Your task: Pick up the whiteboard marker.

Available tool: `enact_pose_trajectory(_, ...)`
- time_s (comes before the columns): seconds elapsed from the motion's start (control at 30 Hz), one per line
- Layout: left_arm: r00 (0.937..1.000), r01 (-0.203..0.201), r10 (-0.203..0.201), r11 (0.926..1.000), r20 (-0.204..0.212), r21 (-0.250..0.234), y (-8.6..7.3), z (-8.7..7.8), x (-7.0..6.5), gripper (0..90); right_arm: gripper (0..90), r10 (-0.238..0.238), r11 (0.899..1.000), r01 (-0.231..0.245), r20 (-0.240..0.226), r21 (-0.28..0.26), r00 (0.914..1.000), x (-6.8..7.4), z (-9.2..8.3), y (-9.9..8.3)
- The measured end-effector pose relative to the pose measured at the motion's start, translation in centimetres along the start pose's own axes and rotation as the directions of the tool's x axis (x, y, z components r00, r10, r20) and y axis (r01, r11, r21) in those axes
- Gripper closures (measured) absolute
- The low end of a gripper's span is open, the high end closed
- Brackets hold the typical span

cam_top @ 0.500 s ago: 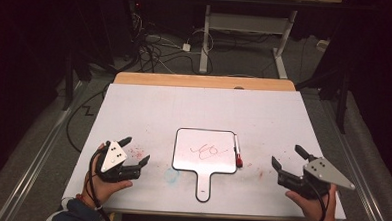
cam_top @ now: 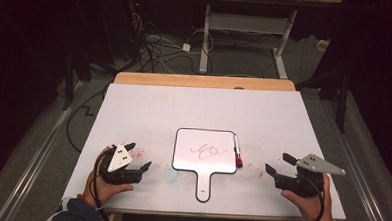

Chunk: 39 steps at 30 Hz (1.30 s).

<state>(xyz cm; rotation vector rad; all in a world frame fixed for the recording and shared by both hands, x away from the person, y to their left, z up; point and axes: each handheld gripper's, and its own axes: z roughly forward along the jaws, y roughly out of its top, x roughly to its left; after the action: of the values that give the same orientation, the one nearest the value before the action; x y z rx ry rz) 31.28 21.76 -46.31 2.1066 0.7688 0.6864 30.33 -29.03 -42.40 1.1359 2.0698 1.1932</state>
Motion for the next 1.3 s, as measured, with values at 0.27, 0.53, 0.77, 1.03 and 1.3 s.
enact_pose_trajectory(0.27,0.9999,-0.011,0.011,0.9997,0.003,0.021,0.1,0.1,-0.3,19.4,36.3,0.057,0.99,-0.05,-0.047,0.135,0.9973,-1.3,4.9,2.7)
enact_pose_trajectory(0.53,0.9997,-0.023,0.023,0.9988,0.003,0.042,-0.2,0.1,-0.3,19.4,43.5,0.132,0.96,-0.102,-0.098,0.259,0.9864,-1.0,10.6,4.5)
enact_pose_trajectory(0.77,0.9994,-0.034,0.034,0.9978,-0.002,0.057,-0.5,-0.2,-0.4,19.4,48.4,0.136,0.931,-0.097,-0.089,0.352,0.9867,0.0,14.1,5.3)
enact_pose_trajectory(1.03,0.9977,-0.065,0.067,0.9933,-0.01,0.095,-0.7,-0.1,-0.6,21.8,53.4,0.17,0.912,-0.128,-0.075,0.389,0.9826,-0.5,15.6,4.9)
enact_pose_trajectory(1.3,0.9977,-0.068,0.068,0.9918,0.0,0.108,-0.7,0.1,-0.6,21.8,67.0,0.182,0.912,-0.134,-0.09,0.388,0.9792,-0.6,16.2,4.8)
